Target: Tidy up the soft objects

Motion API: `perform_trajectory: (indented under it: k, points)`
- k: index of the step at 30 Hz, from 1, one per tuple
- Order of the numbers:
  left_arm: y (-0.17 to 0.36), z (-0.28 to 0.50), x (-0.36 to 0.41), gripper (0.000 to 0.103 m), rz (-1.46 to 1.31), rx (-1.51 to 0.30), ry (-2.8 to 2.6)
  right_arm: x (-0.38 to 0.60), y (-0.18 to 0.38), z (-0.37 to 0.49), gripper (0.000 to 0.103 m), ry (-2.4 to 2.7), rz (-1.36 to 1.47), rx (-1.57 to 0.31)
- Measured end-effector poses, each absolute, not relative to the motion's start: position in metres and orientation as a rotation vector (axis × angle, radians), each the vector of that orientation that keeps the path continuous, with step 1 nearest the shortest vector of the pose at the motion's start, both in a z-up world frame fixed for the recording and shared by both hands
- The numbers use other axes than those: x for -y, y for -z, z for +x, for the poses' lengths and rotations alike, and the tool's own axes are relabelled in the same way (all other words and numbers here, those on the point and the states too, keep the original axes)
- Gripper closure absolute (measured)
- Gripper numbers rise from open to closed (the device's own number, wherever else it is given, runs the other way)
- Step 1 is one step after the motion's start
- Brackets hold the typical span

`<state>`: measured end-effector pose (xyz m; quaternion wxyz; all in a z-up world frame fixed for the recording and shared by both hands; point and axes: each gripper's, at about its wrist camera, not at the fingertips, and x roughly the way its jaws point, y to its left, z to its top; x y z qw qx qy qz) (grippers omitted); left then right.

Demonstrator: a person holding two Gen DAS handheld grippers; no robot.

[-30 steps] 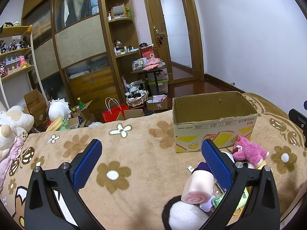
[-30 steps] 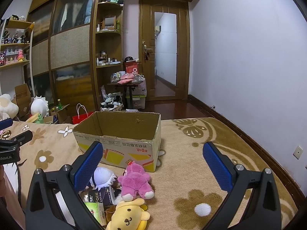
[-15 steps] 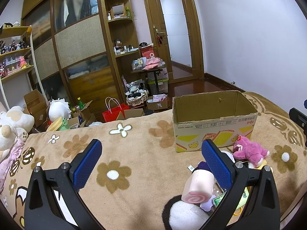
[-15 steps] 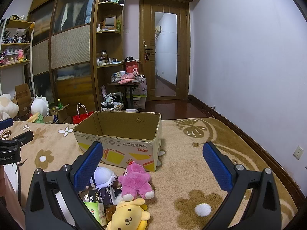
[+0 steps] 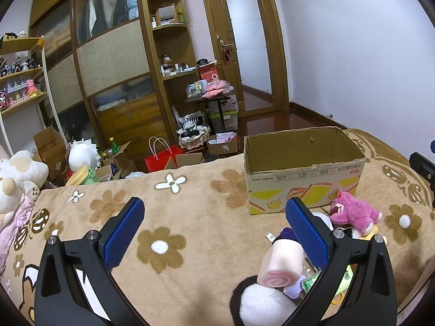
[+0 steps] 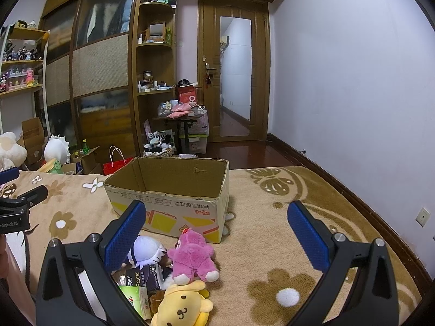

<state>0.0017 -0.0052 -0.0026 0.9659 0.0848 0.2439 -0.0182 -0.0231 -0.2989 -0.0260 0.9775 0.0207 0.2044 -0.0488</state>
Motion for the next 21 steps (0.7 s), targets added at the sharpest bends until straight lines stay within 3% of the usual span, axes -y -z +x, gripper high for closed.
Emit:
perform_trajectory:
  k: [21]
  points:
    - [0.01,0.008,0.014,0.001,0.186,-0.586,0.124,0.299,0.042,0.005,0.0,0.07,0.101,-0.5]
